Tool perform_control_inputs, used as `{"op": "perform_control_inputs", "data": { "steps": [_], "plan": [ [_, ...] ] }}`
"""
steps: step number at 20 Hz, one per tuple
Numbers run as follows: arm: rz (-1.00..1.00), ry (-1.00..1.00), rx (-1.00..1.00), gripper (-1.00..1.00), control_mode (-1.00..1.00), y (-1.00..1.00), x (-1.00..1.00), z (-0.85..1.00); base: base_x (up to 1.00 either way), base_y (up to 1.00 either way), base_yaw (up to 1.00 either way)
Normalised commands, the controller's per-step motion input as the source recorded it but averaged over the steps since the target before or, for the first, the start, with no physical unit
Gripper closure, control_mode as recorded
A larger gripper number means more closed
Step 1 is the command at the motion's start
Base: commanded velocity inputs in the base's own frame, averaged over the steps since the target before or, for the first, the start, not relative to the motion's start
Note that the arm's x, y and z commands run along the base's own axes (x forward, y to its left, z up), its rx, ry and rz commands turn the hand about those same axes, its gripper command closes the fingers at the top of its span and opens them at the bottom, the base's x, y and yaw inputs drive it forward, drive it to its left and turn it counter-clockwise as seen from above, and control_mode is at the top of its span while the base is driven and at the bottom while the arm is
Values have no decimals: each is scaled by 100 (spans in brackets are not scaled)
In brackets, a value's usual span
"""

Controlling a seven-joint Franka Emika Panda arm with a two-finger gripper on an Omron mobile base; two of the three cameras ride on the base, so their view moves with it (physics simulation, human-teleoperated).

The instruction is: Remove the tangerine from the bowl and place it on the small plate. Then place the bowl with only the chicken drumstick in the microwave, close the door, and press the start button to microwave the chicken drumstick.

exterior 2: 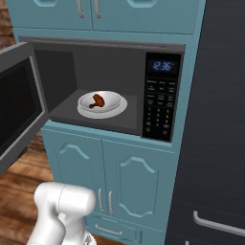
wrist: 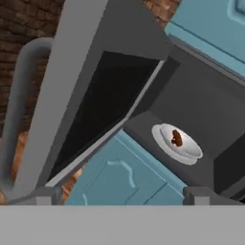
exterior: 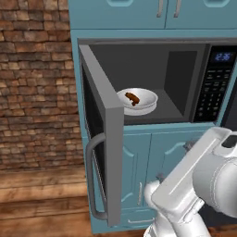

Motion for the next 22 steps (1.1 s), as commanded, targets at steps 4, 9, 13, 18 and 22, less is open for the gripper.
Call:
{"op": "perform_control_inputs", "data": {
  "steps": [4,9,13,18,22],
  "plan": [
    [27,0,-41,-100,-100,100,-67,-13,0,0,0],
    [25,0,-35,-100,-100,100,-10,-45,0,0,0],
    [21,0,-29,-100,-100,99,17,-60,0,0,0],
    [16,0,-24,-100,-100,78,87,-69,0,0,0],
    [6,0,-24,-100,-100,63,100,-79,0,0,0]
  ]
}}
